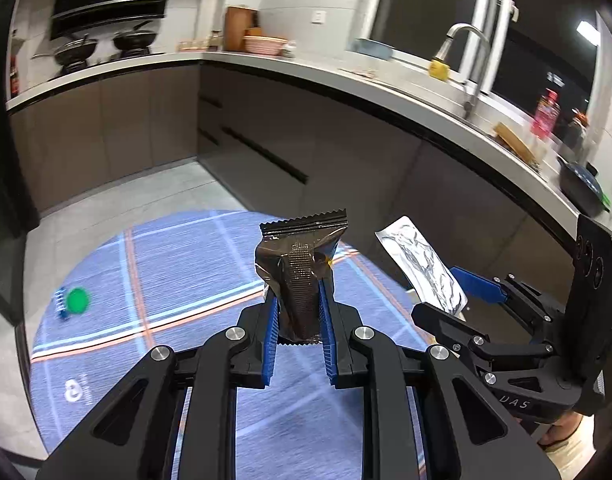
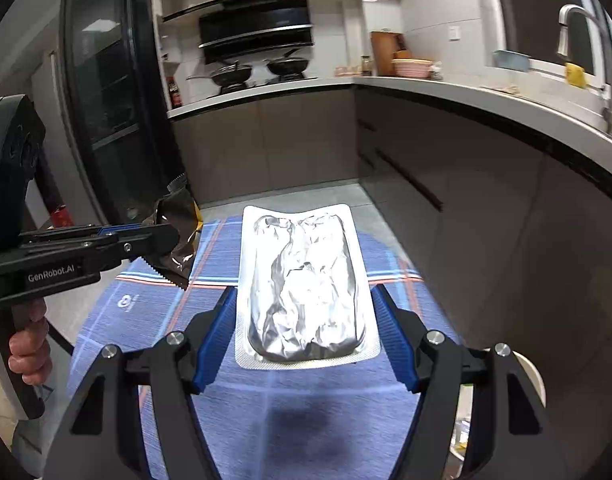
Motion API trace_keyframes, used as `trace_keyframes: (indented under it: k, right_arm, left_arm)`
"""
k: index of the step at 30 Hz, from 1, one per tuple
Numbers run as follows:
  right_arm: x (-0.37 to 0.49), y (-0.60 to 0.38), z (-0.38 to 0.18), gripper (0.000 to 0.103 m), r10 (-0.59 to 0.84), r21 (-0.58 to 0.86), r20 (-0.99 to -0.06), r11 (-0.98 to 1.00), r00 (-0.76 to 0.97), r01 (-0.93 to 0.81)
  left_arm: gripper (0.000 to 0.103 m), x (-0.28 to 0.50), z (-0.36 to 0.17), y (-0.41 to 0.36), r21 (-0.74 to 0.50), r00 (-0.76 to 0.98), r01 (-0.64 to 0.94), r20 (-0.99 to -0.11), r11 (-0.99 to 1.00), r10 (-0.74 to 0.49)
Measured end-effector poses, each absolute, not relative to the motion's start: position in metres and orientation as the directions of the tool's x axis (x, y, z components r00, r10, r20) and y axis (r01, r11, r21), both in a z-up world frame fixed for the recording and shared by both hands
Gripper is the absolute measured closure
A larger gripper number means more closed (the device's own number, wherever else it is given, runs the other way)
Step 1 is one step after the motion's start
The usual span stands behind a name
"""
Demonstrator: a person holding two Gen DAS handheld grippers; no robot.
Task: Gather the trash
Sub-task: 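Carry the foil packet with the right tool while the left tool carries the brown wrapper to the bin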
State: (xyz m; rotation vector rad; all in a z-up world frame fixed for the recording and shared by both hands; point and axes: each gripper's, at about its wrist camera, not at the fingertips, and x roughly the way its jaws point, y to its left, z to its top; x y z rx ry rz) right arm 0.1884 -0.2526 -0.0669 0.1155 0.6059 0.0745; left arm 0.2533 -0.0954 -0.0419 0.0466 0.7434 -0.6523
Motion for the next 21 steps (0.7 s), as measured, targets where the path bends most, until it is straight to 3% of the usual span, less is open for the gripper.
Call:
trace_keyframes:
  k: [21]
  right_arm:
    - [0.092, -0.405, -0.100, 0.035, -0.125, 0.182, -0.575, 0.944, 0.809, 0.275]
  left_arm:
    - [0.086, 0.221, -0.071, -0.285, -0.196, 0.331, 0.766, -0.695, 0.612, -0.638]
